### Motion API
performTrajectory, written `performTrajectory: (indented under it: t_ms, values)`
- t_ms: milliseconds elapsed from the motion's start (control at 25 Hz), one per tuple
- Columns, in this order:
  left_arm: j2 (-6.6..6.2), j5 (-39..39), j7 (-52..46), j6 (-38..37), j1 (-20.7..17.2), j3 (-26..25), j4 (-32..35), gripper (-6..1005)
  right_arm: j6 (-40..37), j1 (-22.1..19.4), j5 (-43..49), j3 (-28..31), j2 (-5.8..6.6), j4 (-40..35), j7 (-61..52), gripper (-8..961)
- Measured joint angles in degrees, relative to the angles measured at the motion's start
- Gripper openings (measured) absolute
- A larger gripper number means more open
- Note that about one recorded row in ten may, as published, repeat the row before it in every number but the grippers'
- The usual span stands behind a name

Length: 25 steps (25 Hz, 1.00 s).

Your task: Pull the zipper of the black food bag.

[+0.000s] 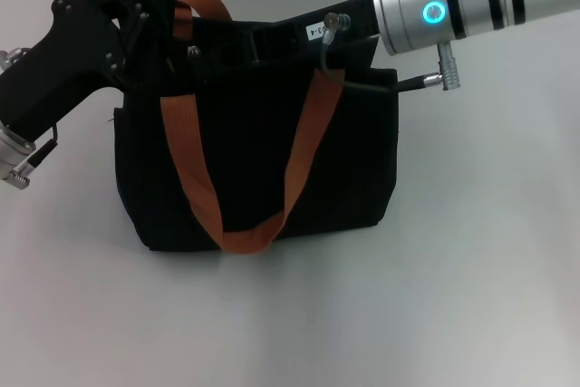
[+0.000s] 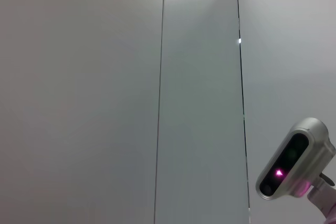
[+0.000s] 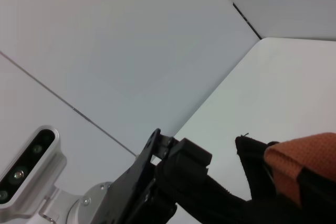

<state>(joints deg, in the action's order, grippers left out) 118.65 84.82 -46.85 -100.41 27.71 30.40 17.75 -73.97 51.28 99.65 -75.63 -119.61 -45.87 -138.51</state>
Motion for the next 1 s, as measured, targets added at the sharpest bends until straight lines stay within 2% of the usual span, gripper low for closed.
performTrajectory:
  t_ms: [320,680,1000]
  values:
    - [0.0,0.0,0.0,0.0,-0.2,-0.1,0.0,26,0.4,0.1,0.2,-0.3,-0.01,-0.2,0.3,-3]
    - [-0.02,0.0,0.0,0.0,-0.3,-0.2,0.0,26,1.3,0.1,2.0,-0.3,0.12,-1.0,-0.8,-1]
    - [-0.09,0.0,0.0,0.0,-0.4,-0.3,0.0,25,1.3,-0.4,5.6,-0.7,0.05,-5.2,-4.4,-1]
